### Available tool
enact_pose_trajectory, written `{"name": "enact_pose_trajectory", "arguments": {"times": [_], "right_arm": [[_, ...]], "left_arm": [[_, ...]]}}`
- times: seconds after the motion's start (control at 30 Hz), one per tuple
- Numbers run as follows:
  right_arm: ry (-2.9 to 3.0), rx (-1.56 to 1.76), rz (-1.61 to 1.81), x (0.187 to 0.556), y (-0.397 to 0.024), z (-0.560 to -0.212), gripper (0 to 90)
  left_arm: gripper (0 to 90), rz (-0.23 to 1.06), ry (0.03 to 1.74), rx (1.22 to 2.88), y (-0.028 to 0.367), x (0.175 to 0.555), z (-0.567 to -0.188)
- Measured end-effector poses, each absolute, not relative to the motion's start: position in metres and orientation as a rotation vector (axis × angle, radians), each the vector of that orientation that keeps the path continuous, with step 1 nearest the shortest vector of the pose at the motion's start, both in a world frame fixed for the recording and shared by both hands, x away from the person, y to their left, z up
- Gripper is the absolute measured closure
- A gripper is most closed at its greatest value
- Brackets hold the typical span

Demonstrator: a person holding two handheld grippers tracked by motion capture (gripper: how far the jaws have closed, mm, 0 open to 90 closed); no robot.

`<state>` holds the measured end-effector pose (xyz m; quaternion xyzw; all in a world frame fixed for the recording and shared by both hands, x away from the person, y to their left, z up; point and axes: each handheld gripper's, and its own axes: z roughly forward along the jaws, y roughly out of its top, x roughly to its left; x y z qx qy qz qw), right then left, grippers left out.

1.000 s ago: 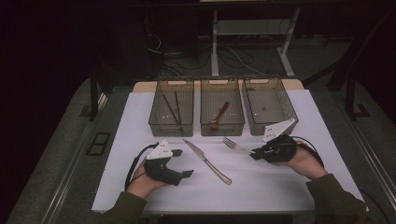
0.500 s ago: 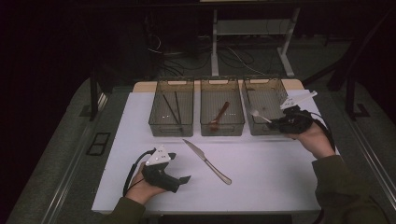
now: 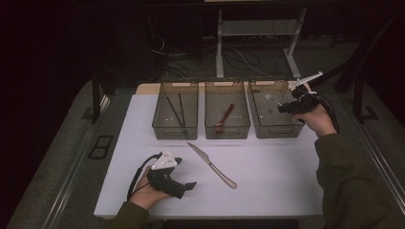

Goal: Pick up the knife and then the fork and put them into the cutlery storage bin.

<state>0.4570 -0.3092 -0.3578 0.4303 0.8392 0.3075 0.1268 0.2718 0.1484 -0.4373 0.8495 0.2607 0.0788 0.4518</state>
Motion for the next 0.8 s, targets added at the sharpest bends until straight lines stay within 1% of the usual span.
{"name": "enact_pose_trajectory", "arguments": {"times": [0.23, 0.37, 0.4, 0.53, 0.8], "right_arm": [[2.423, 1.323, 0.855, 0.477, -0.310, -0.371, 80.0], [2.401, 1.352, 0.878, 0.479, -0.313, -0.375, 62.3], [2.390, 1.353, 0.879, 0.478, -0.313, -0.375, 59.5], [2.369, 1.355, 0.932, 0.473, -0.315, -0.373, 50.5], [2.335, 1.308, 1.101, 0.446, -0.319, -0.367, 39.1]], "left_arm": [[0.2, 0.191, 0.634, 2.101, 0.148, 0.272, -0.437], [0.2, 0.194, 0.631, 2.100, 0.149, 0.272, -0.436], [0.2, 0.194, 0.631, 2.100, 0.149, 0.272, -0.436], [0.2, 0.193, 0.632, 2.099, 0.148, 0.271, -0.436], [0.5, 0.204, 0.630, 2.102, 0.148, 0.272, -0.434]]}}
